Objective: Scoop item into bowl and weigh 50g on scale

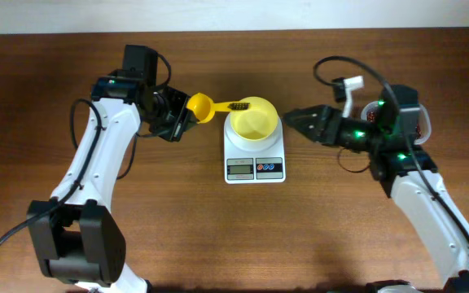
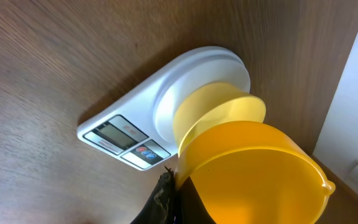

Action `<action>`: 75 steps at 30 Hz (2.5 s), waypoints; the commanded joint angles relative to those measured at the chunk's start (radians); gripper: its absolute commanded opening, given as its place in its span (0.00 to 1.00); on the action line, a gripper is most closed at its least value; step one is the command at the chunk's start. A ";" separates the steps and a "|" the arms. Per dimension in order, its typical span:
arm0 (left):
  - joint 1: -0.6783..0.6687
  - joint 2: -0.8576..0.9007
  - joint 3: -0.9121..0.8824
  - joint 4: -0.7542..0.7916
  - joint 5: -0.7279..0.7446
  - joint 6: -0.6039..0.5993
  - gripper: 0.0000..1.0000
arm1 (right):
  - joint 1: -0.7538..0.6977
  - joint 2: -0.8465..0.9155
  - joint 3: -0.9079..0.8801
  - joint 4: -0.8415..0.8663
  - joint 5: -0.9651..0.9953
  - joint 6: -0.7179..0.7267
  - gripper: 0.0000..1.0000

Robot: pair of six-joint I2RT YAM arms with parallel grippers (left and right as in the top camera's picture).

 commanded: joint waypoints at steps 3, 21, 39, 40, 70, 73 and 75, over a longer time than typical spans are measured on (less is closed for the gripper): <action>-0.087 -0.023 0.014 -0.004 0.014 -0.041 0.00 | 0.082 0.006 0.013 0.010 0.121 0.011 0.95; -0.280 -0.023 0.014 0.087 0.003 -0.074 0.00 | 0.082 0.008 0.012 -0.044 0.139 0.007 0.67; -0.332 -0.023 0.014 0.132 0.003 -0.077 0.00 | 0.082 0.018 0.012 -0.046 0.148 0.004 0.34; -0.333 -0.023 0.014 0.132 0.003 -0.077 0.00 | 0.082 0.018 0.012 -0.046 0.148 0.004 0.33; -0.333 -0.023 0.014 0.130 0.003 -0.077 0.00 | 0.082 0.018 0.013 -0.079 0.225 0.008 0.43; -0.333 -0.023 0.014 0.127 0.003 -0.077 0.00 | 0.081 0.018 0.013 -0.079 0.237 0.008 0.42; -0.333 -0.023 0.014 0.127 0.003 -0.077 0.00 | 0.080 0.018 0.013 -0.075 0.245 0.008 0.33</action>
